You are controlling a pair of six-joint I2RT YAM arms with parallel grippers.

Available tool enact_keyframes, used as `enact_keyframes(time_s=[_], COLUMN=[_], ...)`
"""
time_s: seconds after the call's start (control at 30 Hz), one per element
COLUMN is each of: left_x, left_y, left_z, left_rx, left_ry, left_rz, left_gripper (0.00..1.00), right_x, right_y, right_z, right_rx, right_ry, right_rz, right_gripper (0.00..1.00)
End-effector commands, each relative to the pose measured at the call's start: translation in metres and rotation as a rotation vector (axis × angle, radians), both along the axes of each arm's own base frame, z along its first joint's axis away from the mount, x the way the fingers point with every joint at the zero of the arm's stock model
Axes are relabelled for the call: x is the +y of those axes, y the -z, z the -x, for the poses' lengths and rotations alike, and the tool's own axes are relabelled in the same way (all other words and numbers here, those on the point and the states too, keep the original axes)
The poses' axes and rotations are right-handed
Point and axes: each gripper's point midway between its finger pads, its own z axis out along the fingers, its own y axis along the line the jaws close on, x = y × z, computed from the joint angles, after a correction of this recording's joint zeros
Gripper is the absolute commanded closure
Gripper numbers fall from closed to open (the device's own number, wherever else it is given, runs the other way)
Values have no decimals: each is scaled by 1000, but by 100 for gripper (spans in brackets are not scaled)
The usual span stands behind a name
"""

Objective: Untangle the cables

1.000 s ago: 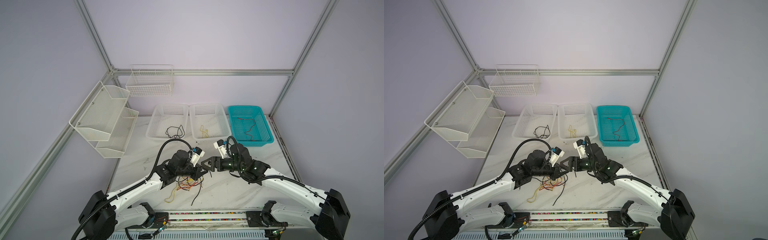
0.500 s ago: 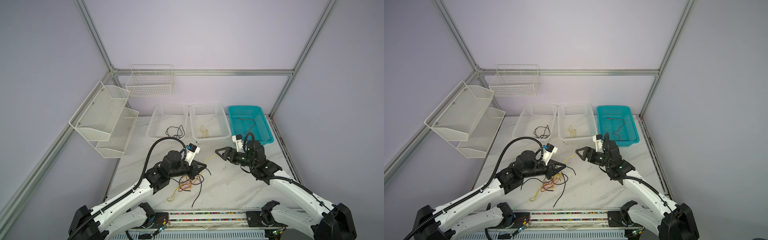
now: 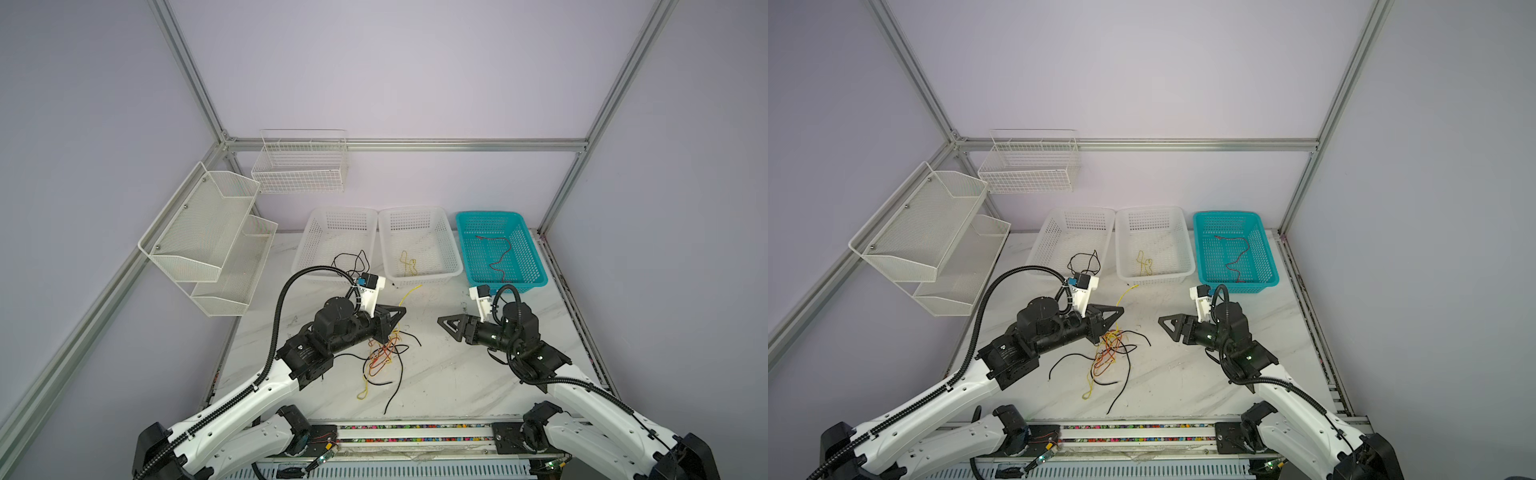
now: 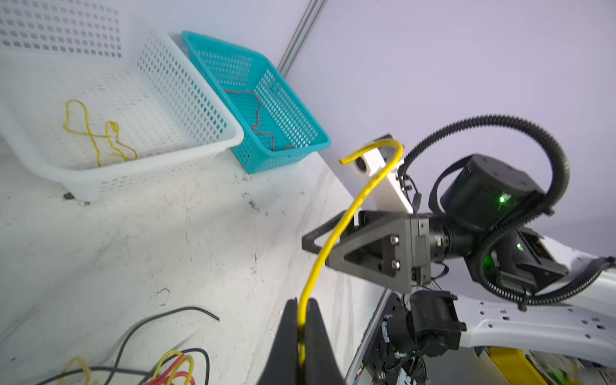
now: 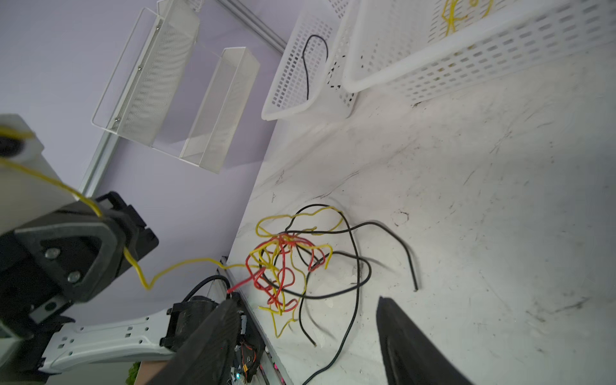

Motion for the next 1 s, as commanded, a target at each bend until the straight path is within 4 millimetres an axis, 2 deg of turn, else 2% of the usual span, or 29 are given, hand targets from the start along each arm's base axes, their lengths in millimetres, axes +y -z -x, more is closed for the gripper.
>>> enact_keyframes(time_s=[0.0, 0.07, 0.2, 0.4, 0.5, 0.63, 0.73, 0.97], left_x=[9, 9, 11, 15, 17, 19, 20, 20], left_y=[-95, -100, -105, -111, -111, -104, -99, -97], left_z=[-4, -4, -3, 1, 3, 5, 6, 7], left_rx=[-143, -141, -136, -136, -135, -126, -118, -115], left_ry=[-54, -59, -62, -61, -60, -64, -63, -59], left_rz=[221, 254, 299, 342, 348, 351, 355, 351], left_gripper=[100, 100, 100, 100, 100, 100, 100, 100], right_x=[24, 42, 64, 89, 89, 83, 86, 91], right_y=[-21, -21, -14, 8, 3, -17, -31, -39], right_z=[13, 23, 24, 20, 13, 6, 6, 6], right_rx=[-130, -168, -188, -170, -188, -234, -259, -277], right_ry=[-56, -77, -68, -80, -36, 22, 14, 0], right_rz=[-41, -8, 11, 34, 33, -15, -50, -68], right_gripper=[32, 31, 32, 41, 47, 55, 56, 56])
